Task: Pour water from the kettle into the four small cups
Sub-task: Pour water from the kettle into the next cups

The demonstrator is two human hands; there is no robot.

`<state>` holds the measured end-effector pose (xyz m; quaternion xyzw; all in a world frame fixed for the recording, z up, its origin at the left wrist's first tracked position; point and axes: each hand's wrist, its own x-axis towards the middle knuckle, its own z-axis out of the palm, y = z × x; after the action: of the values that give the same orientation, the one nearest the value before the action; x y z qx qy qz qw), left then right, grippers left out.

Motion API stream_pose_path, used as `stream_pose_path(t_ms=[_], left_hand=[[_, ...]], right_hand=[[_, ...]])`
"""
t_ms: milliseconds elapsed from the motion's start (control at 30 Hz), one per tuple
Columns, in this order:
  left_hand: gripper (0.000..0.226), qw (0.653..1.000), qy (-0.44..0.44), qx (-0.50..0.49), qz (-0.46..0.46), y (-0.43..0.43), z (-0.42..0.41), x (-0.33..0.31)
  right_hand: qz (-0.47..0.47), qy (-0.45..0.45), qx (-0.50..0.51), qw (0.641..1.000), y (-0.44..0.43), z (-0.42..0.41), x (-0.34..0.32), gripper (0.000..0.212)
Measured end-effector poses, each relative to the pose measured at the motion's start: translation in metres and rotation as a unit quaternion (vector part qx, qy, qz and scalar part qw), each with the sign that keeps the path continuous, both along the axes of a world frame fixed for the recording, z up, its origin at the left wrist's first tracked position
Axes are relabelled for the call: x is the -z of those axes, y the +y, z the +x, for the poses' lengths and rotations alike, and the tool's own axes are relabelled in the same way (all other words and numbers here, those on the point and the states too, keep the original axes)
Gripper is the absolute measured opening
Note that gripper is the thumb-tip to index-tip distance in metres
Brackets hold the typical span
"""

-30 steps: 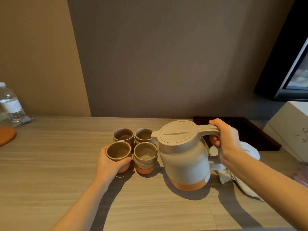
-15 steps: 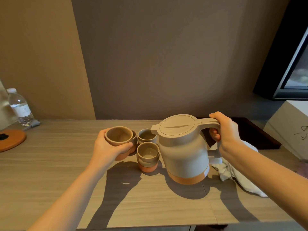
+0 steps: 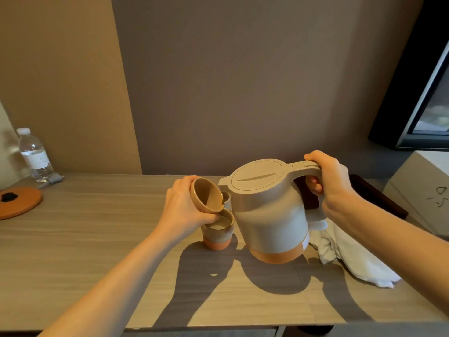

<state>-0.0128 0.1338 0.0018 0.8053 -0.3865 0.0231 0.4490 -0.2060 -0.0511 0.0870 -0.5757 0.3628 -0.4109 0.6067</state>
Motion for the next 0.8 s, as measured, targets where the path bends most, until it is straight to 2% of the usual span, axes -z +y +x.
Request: stream_pose_path(t_ms=[367, 800], left_hand=[[0.091, 0.998, -0.037, 0.015, 0.044, -0.006, -0.010, -0.002], [0.091, 0.997, -0.056, 0.027, 0.042, -0.001, -0.012, 0.002]], right_hand=[[-0.025, 0.041, -0.024, 0.999, 0.002, -0.001, 0.002, 0.028], [-0.078, 0.085, -0.048, 0.992, 0.010, 0.008, -0.002, 0.031]])
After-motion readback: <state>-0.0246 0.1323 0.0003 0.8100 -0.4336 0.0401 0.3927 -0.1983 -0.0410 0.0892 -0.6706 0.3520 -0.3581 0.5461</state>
